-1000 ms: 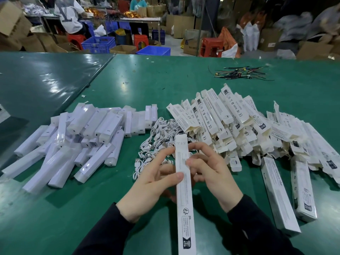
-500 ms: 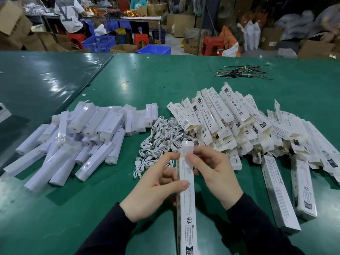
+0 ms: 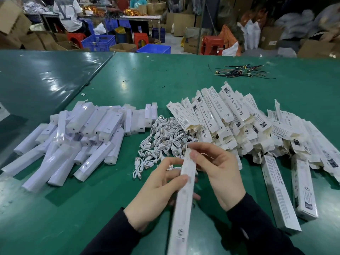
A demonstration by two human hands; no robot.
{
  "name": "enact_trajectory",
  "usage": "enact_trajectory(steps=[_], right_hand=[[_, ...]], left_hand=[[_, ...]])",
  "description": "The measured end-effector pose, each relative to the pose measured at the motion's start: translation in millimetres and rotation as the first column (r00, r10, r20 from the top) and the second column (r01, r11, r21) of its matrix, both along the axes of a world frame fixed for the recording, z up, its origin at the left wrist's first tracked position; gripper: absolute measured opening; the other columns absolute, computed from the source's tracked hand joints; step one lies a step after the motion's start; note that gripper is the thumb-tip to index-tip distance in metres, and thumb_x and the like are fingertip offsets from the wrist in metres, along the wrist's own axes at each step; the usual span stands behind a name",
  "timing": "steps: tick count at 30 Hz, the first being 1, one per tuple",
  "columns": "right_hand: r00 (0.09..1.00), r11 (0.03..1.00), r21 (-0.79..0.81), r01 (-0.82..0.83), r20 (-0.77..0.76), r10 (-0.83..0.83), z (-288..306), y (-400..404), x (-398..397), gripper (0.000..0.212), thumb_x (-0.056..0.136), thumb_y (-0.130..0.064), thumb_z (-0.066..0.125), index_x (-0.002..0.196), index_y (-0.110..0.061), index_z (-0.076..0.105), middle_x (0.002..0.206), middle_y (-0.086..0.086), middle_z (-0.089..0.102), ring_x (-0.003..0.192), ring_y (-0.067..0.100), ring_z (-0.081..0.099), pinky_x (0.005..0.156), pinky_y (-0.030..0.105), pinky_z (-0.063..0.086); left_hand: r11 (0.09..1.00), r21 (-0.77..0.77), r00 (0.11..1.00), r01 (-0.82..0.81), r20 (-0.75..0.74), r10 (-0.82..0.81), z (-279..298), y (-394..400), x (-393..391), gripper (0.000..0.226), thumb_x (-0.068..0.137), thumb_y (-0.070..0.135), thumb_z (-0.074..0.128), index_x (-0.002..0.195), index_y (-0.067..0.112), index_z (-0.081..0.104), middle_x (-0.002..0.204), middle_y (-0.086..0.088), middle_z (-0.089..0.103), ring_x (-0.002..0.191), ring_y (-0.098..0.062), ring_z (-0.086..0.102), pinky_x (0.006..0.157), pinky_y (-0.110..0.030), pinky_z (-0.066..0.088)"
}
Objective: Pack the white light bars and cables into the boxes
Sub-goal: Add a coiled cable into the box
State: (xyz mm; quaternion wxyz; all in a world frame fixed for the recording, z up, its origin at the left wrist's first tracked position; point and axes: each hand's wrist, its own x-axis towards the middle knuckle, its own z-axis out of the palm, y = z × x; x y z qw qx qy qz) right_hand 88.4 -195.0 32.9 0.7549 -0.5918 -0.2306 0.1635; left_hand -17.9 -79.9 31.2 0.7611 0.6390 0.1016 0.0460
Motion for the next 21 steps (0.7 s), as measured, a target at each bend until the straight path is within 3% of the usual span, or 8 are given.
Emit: enact_trajectory(steps=[3, 6, 10, 12, 15, 17, 21], right_hand=[[0.989, 0.995, 0.094, -0.035, -0.138, 0.048, 2, 0, 0, 0.019, 0.071, -0.014, 0.072, 0.087, -0.02, 0.079, 0.089, 0.003, 0.075, 0.077, 0.009, 0.068, 0.067, 0.019, 0.053], [0.967, 0.978, 0.197, -0.072, -0.225, 0.117, 7, 0, 1, 0.02, 0.071, -0.012, 0.071, 0.088, -0.022, 0.078, 0.086, 0.001, 0.073, 0.074, 0.009, 0.065, 0.064, 0.02, 0.054], [0.965, 0.964, 0.227, -0.137, -0.19, 0.182, 12, -3, 3, 0.017, 0.081, -0.015, 0.071, 0.097, -0.022, 0.075, 0.09, 0.007, 0.071, 0.086, 0.016, 0.067, 0.074, 0.026, 0.055], [0.969, 0.969, 0.184, -0.165, -0.152, 0.194, 13, -2, -1, 0.021, 0.08, -0.018, 0.068, 0.099, -0.021, 0.075, 0.097, 0.01, 0.071, 0.096, 0.019, 0.067, 0.077, 0.028, 0.055], [0.976, 0.976, 0.144, -0.163, -0.122, 0.181, 11, -1, -4, 0.023, 0.077, -0.015, 0.073, 0.098, -0.023, 0.075, 0.102, 0.009, 0.071, 0.099, 0.019, 0.068, 0.077, 0.025, 0.055], [0.978, 0.979, 0.156, -0.133, -0.141, 0.155, 12, -2, -3, 0.029, 0.072, -0.011, 0.081, 0.098, -0.022, 0.074, 0.104, 0.011, 0.072, 0.099, 0.024, 0.069, 0.077, 0.024, 0.055], [0.961, 0.974, 0.194, -0.12, -0.223, 0.162, 13, -2, 1, 0.036, 0.069, -0.012, 0.075, 0.104, -0.012, 0.068, 0.107, 0.016, 0.072, 0.095, 0.026, 0.072, 0.075, 0.024, 0.056]], left_hand=[[0.976, -0.209, 0.994, 0.061, -0.071, -0.078, 2, -2, 0, 0.046, 0.079, 0.022, 0.068, 0.122, 0.014, 0.055, 0.099, -0.015, 0.074, 0.075, -0.025, 0.072, 0.067, -0.036, 0.057], [0.965, -0.261, 0.998, 0.028, -0.045, -0.042, 2, -2, 0, 0.024, 0.074, 0.023, 0.07, 0.097, 0.019, 0.074, 0.079, -0.009, 0.071, 0.06, -0.015, 0.062, 0.056, -0.027, 0.056], [0.977, 0.018, 0.968, -0.213, 0.141, 0.208, -2, 0, 1, 0.029, 0.078, 0.025, 0.068, 0.105, 0.035, 0.066, 0.073, 0.007, 0.062, 0.057, -0.014, 0.055, 0.052, -0.033, 0.055], [0.948, 0.167, 0.95, -0.27, 0.206, 0.234, -2, 1, -1, 0.035, 0.086, 0.029, 0.062, 0.119, 0.04, 0.056, 0.071, 0.013, 0.058, 0.053, -0.015, 0.051, 0.047, -0.031, 0.052], [0.966, 0.162, 0.965, -0.201, 0.204, 0.166, 0, 1, -2, 0.033, 0.092, 0.029, 0.05, 0.123, 0.041, 0.052, 0.073, 0.005, 0.053, 0.053, -0.02, 0.04, 0.039, -0.025, 0.038], [0.996, 0.039, 0.984, -0.074, 0.166, 0.067, 3, 3, -3, 0.032, 0.09, 0.026, 0.049, 0.118, 0.04, 0.055, 0.084, -0.006, 0.055, 0.056, -0.022, 0.044, 0.041, -0.026, 0.04], [0.996, -0.078, 0.986, 0.047, 0.162, -0.034, 7, 9, -4, 0.026, 0.087, 0.021, 0.057, 0.11, 0.032, 0.059, 0.09, -0.011, 0.065, 0.045, -0.025, 0.053, 0.039, -0.026, 0.047]])
